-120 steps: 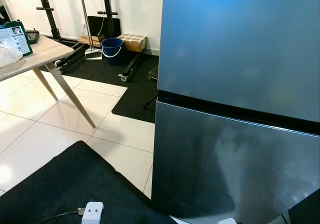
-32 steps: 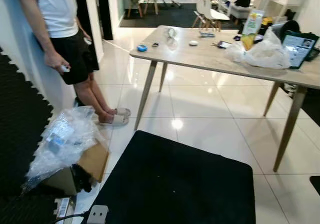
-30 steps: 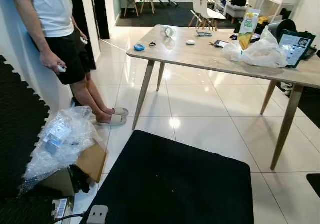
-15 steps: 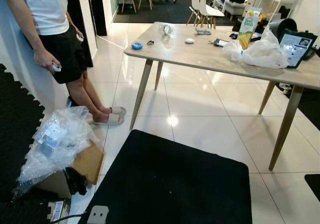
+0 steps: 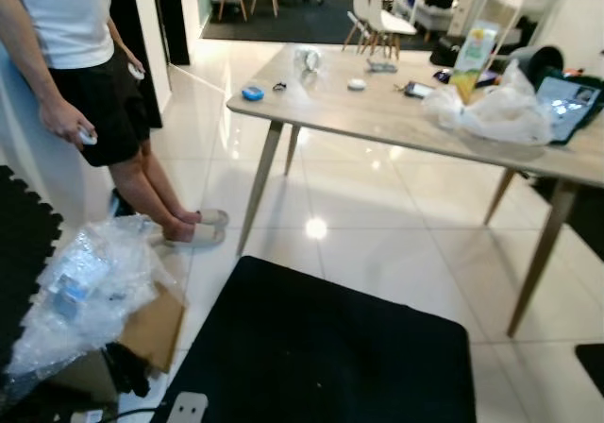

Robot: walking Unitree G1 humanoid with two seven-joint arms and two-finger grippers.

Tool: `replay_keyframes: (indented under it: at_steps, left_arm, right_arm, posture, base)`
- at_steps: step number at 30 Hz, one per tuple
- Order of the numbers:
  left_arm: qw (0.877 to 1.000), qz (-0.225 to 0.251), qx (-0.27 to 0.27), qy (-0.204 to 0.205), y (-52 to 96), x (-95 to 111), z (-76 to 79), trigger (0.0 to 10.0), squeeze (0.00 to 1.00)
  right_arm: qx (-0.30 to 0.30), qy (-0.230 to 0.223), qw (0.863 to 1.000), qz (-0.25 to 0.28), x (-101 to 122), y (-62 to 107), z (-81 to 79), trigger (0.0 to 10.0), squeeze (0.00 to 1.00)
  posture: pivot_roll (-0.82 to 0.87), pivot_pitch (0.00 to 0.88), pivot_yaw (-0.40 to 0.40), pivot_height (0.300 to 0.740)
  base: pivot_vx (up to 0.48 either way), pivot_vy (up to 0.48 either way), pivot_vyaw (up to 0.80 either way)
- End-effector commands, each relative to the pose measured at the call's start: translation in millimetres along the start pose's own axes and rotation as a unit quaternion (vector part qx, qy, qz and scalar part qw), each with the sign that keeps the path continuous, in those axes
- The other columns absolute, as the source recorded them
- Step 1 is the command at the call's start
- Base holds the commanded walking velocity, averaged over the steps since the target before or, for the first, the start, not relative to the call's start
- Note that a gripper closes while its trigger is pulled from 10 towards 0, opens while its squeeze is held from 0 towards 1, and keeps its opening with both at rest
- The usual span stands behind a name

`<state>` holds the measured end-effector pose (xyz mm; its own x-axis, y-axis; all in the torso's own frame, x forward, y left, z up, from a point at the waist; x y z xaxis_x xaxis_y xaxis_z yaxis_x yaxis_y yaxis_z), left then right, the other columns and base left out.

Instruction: Restocking fridge

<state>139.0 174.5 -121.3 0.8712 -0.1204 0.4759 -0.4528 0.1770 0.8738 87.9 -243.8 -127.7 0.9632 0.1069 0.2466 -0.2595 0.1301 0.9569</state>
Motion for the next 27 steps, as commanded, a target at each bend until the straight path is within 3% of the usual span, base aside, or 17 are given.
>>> replay_keyframes:
  at_steps: [1,8,19,27]
  left_arm:
    - [1.000,-0.010,-0.001,-0.002,0.9,-4.9,-0.5,10.0,0.00]
    - [1.000,-0.008,-0.002,-0.004,0.5,-3.2,0.0,10.0,0.00]
    - [1.000,-0.009,-0.004,-0.002,0.4,-4.6,1.4,10.0,0.00]
    - [1.000,-0.008,-0.004,-0.002,0.2,-4.0,1.7,10.0,0.00]
  right_arm:
    - [-0.003,-0.003,1.000,0.008,5.1,-0.2,1.4,10.0,0.00]
    - [-0.005,-0.003,1.000,0.004,5.3,-0.2,2.2,10.0,0.00]
    - [-0.004,-0.004,1.000,0.001,4.8,-0.3,1.2,10.0,0.00]
    - [-0.003,-0.007,1.000,0.003,6.5,-0.5,0.5,10.0,0.00]
  posture:
    - [0.05,0.000,-0.024,0.740]
    - [0.05,0.000,-0.024,0.740]
    - [0.05,0.000,-0.023,0.740]
    - [0.05,0.000,-0.023,0.740]
  base:
    - [0.349,0.000,0.00]
    - [0.359,0.000,0.00]
    - [0.361,0.000,-0.76]
    - [0.360,0.000,0.00]
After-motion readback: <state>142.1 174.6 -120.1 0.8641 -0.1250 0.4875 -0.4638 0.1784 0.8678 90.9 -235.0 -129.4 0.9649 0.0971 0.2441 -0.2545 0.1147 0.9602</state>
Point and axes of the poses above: a point about 5 cm out from each wrist's last joint towards the gripper, its own y axis pointing back from the gripper into the wrist, its own x axis along the axis of the wrist's last joint, z = x × y, the point moved 2 cm from there along -y, pointing out of the wrist towards the gripper, and after that the axes turned 4 degrees about -y, right-handed, at the moved point
